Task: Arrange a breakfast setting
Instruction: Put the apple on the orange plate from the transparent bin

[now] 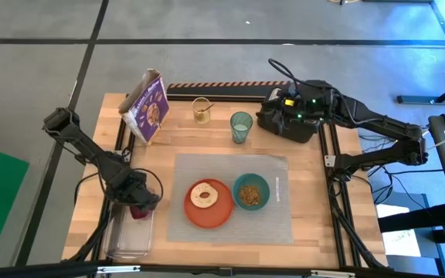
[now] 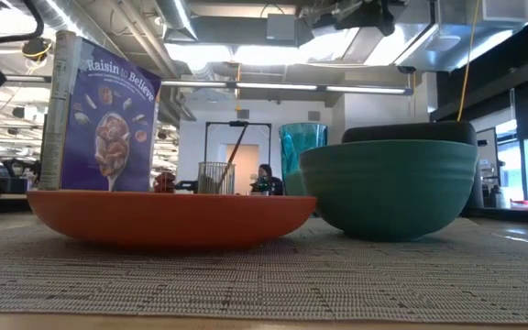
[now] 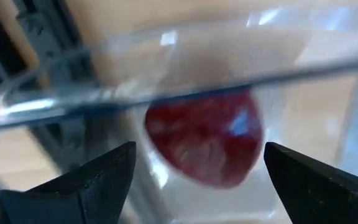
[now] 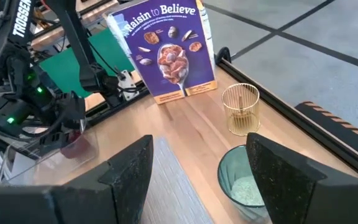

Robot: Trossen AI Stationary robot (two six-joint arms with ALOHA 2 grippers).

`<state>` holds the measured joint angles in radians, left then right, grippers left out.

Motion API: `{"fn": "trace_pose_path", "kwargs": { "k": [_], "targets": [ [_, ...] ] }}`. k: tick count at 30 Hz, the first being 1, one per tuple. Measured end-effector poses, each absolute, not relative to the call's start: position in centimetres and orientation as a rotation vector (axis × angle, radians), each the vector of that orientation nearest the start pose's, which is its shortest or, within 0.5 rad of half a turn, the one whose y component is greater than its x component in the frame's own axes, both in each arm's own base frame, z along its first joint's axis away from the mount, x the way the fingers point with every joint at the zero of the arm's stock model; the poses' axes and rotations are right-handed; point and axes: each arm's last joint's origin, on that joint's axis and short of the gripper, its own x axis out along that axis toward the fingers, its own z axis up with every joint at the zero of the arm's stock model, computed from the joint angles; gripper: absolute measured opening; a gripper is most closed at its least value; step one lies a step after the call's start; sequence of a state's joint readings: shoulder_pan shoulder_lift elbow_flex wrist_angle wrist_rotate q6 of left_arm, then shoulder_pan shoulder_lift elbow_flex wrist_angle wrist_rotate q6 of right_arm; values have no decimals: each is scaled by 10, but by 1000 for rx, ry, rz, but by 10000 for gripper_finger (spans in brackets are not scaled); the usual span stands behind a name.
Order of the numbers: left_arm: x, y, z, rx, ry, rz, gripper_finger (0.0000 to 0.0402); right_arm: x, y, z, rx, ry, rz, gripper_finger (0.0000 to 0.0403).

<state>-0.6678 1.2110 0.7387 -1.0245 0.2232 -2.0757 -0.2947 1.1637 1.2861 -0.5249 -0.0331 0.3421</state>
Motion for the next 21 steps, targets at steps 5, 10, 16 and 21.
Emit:
{"fn": "trace_pose_path", "kwargs": {
  "k": [5, 10, 16, 21],
  "targets": [
    [135, -118, 197, -1183, 1601, 940, 348, 230, -70, 398, 428, 333, -348, 251],
    [138, -115, 197, -1132, 1494, 933, 344, 230, -70, 398, 465, 324, -368, 251],
    [139, -113, 196, -1058, 1416, 899, 344, 230, -70, 398, 496, 319, -373, 251],
    [141, -115, 192, -937, 1446, 815, 344, 230, -70, 398, 517, 313, -386, 250]
  ]
}}
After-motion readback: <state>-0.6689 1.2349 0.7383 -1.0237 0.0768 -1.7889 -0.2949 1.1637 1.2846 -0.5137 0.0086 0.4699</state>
